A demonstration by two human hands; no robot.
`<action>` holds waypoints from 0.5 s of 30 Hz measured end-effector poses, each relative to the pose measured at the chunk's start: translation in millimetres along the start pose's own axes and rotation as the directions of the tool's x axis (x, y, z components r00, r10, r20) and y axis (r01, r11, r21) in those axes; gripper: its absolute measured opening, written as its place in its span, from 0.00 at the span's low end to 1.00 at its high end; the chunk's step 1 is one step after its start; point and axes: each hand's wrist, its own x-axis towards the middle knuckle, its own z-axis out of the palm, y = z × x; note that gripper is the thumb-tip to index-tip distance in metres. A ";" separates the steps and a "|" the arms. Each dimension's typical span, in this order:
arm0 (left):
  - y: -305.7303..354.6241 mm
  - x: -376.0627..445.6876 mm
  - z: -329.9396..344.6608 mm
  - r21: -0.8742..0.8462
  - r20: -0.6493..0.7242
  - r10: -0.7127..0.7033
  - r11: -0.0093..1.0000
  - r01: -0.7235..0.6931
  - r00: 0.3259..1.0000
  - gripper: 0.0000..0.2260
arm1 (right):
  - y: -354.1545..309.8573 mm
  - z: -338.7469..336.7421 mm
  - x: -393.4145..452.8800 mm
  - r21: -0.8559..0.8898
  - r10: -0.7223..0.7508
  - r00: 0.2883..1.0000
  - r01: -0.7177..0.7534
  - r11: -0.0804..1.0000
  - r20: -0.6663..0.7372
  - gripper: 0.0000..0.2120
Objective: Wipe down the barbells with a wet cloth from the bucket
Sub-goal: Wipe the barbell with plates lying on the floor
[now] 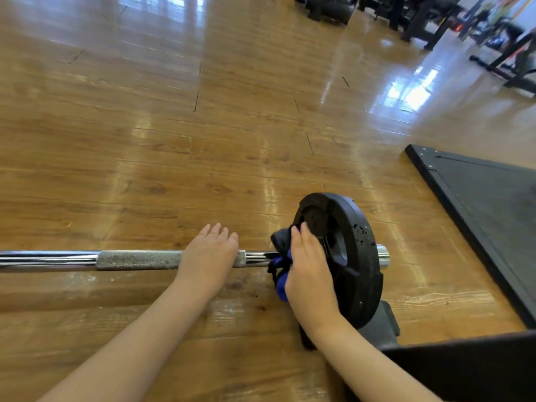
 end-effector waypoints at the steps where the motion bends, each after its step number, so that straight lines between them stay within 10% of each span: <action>1: -0.1 -0.2 0.0 0.004 0.001 0.002 1.000 -0.002 1.000 0.29 | 1.1 3.4 -2.9 -0.014 -0.010 1.000 0.010 1.000 0.028 0.31; 8: 0.0 0.9 2.9 0.006 -0.011 -0.002 1.000 0.002 1.000 0.28 | 3.4 -1.2 -47.7 -0.007 0.043 0.973 -0.042 0.999 0.226 0.34; 15: 1.4 -1.5 0.6 0.007 -0.023 -0.010 1.000 0.010 1.000 0.26 | -6.9 6.9 -9.5 0.014 -0.036 0.999 0.035 0.999 0.033 0.32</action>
